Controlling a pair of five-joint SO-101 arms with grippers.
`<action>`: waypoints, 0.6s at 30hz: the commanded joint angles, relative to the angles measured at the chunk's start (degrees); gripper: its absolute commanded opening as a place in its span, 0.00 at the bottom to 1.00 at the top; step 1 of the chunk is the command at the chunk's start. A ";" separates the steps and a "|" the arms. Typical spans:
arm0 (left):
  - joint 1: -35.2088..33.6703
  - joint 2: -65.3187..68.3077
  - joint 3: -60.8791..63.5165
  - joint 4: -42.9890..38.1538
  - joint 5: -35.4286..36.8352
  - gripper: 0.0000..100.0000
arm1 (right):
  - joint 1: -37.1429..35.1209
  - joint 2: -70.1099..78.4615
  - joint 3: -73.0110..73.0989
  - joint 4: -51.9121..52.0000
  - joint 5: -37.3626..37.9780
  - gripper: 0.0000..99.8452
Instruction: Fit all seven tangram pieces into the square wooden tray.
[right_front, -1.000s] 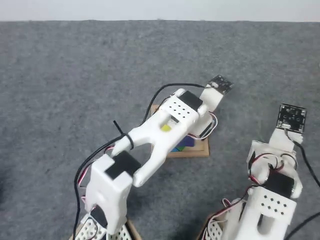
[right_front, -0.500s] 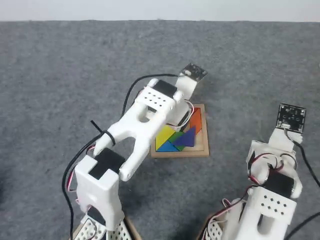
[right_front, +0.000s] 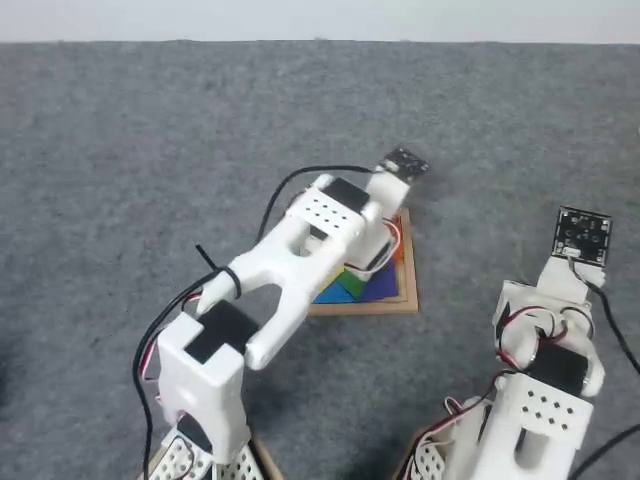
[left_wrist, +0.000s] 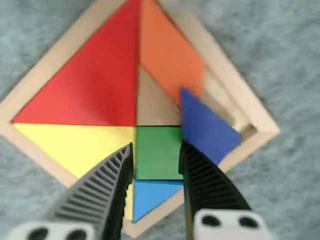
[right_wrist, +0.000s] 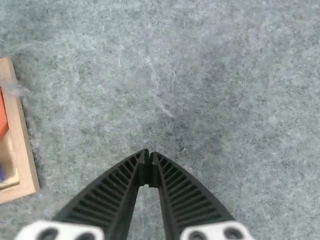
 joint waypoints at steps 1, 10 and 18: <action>0.79 -3.25 -0.40 -1.05 -0.70 0.15 | -0.84 0.48 -2.73 -0.31 0.70 0.01; 0.88 -3.25 -0.66 -0.97 -1.14 0.15 | -0.84 0.48 -2.73 -0.31 0.70 0.01; -7.65 -15.21 -1.98 2.11 -0.79 0.13 | -3.56 0.04 -2.64 -0.04 0.79 0.01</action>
